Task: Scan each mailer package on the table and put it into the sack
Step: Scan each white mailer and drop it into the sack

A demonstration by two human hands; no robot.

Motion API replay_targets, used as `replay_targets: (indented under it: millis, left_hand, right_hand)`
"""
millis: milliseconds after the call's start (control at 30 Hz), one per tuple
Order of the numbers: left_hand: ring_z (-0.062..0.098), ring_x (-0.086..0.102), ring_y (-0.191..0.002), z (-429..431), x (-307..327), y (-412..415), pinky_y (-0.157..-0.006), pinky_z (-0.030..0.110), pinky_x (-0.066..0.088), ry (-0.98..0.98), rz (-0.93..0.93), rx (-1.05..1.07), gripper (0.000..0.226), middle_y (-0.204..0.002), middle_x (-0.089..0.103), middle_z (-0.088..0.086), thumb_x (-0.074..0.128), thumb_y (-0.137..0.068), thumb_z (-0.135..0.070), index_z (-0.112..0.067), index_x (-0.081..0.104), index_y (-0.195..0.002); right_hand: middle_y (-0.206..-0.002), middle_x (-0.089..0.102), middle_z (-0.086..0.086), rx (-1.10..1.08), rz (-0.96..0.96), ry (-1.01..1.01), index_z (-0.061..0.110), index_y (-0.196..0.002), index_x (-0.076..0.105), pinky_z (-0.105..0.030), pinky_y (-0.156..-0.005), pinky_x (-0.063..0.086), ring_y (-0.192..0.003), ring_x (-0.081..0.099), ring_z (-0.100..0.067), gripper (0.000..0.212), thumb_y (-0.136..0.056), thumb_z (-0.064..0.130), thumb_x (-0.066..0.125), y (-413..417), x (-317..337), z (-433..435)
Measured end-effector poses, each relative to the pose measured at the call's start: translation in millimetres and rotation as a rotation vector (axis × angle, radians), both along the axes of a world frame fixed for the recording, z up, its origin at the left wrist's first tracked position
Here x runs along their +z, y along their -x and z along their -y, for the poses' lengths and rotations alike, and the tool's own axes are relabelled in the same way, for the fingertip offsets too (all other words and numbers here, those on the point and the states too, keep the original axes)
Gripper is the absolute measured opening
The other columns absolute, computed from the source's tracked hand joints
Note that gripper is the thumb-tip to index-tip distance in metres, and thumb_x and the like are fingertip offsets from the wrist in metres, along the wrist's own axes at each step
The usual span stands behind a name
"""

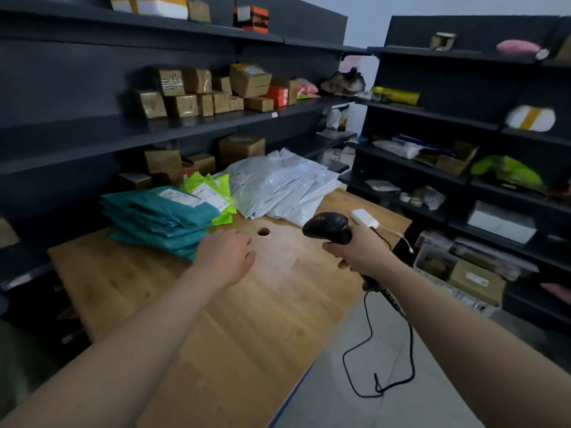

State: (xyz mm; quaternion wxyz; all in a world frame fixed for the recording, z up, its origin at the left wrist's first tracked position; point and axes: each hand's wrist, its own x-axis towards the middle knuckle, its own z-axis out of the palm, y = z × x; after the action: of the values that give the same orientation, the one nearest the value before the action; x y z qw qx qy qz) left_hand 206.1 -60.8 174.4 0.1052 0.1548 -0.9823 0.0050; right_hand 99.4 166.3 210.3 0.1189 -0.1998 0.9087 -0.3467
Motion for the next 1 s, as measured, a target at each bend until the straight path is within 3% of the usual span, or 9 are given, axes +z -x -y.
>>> replay_targets:
  millis: [133,333,467,700,867,1000]
  left_hand:
    - [0.025,0.055,-0.108,13.1,-6.4,68.5,-0.085,0.036,0.044,0.000,-0.013,0.030,0.031,-0.115,0.061,0.002,0.048,-0.092,-0.041,-0.021,0.061,-0.112]
    - [0.027,0.056,-0.103,47.3,-16.4,183.6,-0.078,0.035,0.042,-0.024,-0.005,0.092,0.026,-0.108,0.063,0.002,0.050,-0.090,-0.039,-0.020,0.061,-0.103]
    - [0.028,0.057,-0.105,75.7,-28.5,248.2,-0.080,0.035,0.043,-0.076,-0.001,0.160,0.029,-0.112,0.063,0.004,0.051,-0.092,-0.037,-0.016,0.061,-0.110]
    - [0.030,0.059,-0.105,120.9,-76.2,341.9,-0.080,0.033,0.043,-0.199,0.061,0.288,0.028,-0.112,0.064,0.006,0.051,-0.093,-0.033,-0.013,0.058,-0.111]
    - [0.029,0.059,-0.107,146.8,-121.0,397.6,-0.080,0.034,0.045,-0.300,0.062,0.414,0.029,-0.112,0.064,0.008,0.053,-0.092,-0.031,-0.011,0.058,-0.112]
    - [0.030,0.056,-0.115,157.0,-145.9,444.4,-0.091,0.039,0.047,-0.351,0.062,0.458,0.040,-0.125,0.058,0.011,0.056,-0.092,-0.034,-0.008,0.054,-0.123]
  right_hand:
    - [-0.080,0.070,-0.001,0.012,-0.040,0.031,0.021,-0.095,0.059,-0.039,-0.070,0.060,-0.064,0.071,-0.016,0.017,-0.086,0.032,0.069,76.7,0.2,15.0]
    - [-0.071,0.069,-0.005,0.051,-0.034,-0.002,0.015,-0.094,0.062,-0.037,-0.068,0.056,-0.065,0.070,-0.018,0.018,-0.086,0.030,0.067,199.6,-4.7,61.4]
    - [-0.082,0.073,-0.010,0.076,-0.007,-0.007,0.012,-0.092,0.062,-0.045,-0.077,0.059,-0.070,0.072,-0.023,0.022,-0.085,0.031,0.068,273.8,-11.4,97.7]
    - [-0.080,0.071,-0.008,0.147,-0.002,0.032,0.008,-0.105,0.062,-0.034,-0.067,0.056,-0.061,0.067,-0.009,0.026,-0.090,0.029,0.065,381.3,-37.6,159.5]
    - [-0.080,0.071,-0.013,0.181,0.037,0.047,0.005,-0.103,0.063,-0.028,-0.057,0.049,-0.049,0.061,-0.003,0.028,-0.089,0.029,0.065,448.7,-76.1,199.3]
    - [-0.080,0.068,-0.010,0.221,0.165,0.089,0.006,-0.102,0.064,-0.041,-0.067,0.058,-0.066,0.070,-0.012,0.025,-0.088,0.027,0.067,492.9,-101.1,219.6]
